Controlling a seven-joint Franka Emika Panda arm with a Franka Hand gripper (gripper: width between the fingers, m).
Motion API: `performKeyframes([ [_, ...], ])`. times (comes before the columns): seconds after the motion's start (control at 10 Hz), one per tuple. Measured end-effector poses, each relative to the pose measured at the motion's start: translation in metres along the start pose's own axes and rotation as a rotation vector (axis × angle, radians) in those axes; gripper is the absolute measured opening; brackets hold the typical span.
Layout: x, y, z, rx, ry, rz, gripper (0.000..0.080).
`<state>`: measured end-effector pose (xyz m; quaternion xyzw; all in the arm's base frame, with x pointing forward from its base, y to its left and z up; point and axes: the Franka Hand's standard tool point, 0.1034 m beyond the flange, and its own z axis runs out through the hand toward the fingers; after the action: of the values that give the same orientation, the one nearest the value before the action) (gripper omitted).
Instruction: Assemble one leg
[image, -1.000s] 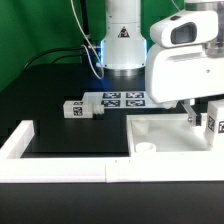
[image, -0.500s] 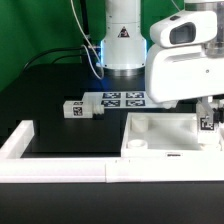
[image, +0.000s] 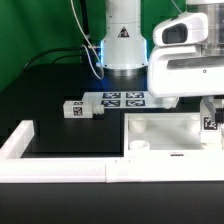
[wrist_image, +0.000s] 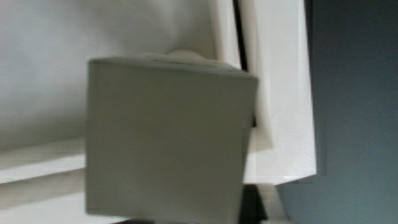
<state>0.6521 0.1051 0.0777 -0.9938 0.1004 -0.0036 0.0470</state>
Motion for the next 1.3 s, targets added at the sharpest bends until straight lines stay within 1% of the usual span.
performKeyframes([
  [0.1, 0.001, 0.001, -0.004, -0.013, -0.010, -0.036, 0.0099],
  [0.2, 0.004, 0.003, -0.015, -0.017, -0.032, -0.020, 0.0238],
  [0.3, 0.006, 0.006, -0.022, -0.018, -0.042, -0.032, 0.0374],
  [0.4, 0.006, 0.010, -0.024, -0.018, -0.051, -0.058, 0.0374],
  [0.5, 0.005, 0.013, -0.022, -0.018, -0.053, -0.094, 0.0559],
  [0.6, 0.001, 0.014, -0.017, -0.017, -0.059, -0.109, 0.0559],
  [0.7, -0.003, 0.017, -0.012, -0.019, -0.070, -0.099, 0.0631],
  [0.8, -0.008, 0.017, -0.009, -0.021, -0.079, -0.066, 0.0644],
  [1.0, -0.014, 0.015, -0.002, -0.022, -0.084, -0.052, 0.0649],
  [1.3, -0.014, 0.015, -0.001, -0.024, -0.080, -0.026, 0.0649],
])
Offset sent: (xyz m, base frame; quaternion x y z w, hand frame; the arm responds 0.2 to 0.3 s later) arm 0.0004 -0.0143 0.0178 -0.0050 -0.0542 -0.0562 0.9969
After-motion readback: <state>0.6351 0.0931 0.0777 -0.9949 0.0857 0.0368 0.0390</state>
